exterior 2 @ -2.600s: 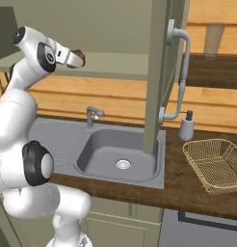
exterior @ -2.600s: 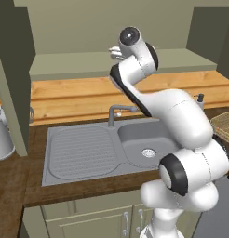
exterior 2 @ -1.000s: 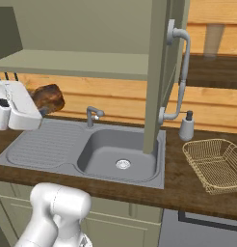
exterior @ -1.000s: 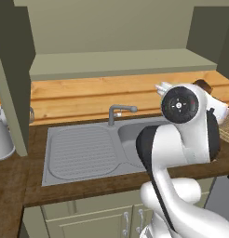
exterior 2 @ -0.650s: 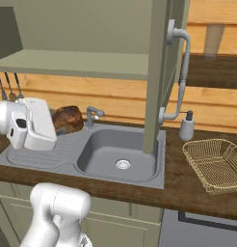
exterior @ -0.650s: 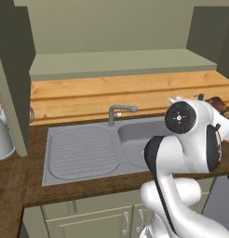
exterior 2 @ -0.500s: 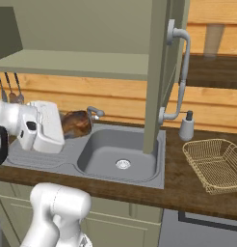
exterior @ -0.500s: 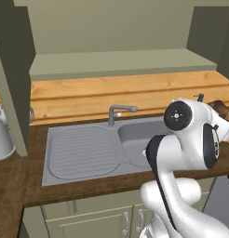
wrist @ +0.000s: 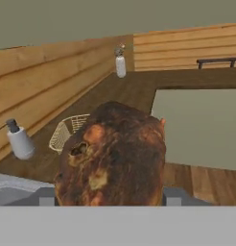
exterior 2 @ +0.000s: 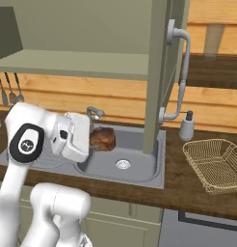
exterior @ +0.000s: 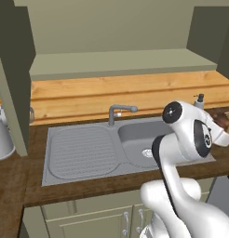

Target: Open the cabinet, pick up the bread from the cabinet and place it in the basket. Then move the basket to the dining counter.

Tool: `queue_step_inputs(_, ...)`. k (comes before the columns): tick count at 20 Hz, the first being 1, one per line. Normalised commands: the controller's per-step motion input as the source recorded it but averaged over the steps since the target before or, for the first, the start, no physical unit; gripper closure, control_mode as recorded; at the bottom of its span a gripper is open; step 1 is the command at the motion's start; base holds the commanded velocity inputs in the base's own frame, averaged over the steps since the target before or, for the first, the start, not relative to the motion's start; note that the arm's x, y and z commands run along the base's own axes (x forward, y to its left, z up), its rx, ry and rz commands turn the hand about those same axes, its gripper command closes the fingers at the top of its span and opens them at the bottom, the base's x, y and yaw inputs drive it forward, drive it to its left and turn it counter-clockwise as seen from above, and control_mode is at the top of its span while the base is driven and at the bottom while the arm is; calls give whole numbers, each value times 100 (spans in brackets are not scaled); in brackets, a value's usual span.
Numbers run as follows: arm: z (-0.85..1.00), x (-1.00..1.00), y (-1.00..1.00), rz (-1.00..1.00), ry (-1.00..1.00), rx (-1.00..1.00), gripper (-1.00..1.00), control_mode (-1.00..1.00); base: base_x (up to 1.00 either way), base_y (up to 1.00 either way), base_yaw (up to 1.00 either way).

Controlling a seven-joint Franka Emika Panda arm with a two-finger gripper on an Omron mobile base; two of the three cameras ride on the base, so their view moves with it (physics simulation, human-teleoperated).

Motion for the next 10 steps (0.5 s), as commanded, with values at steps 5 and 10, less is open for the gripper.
queue_step_inputs(5, -80, 9, -85, -2, -3, -9, 100, -100, 0, 0, 0)
queue_step_inputs(10, -66, 56, -53, 0, 0, -17, 100, -100, 0, 0, 0)
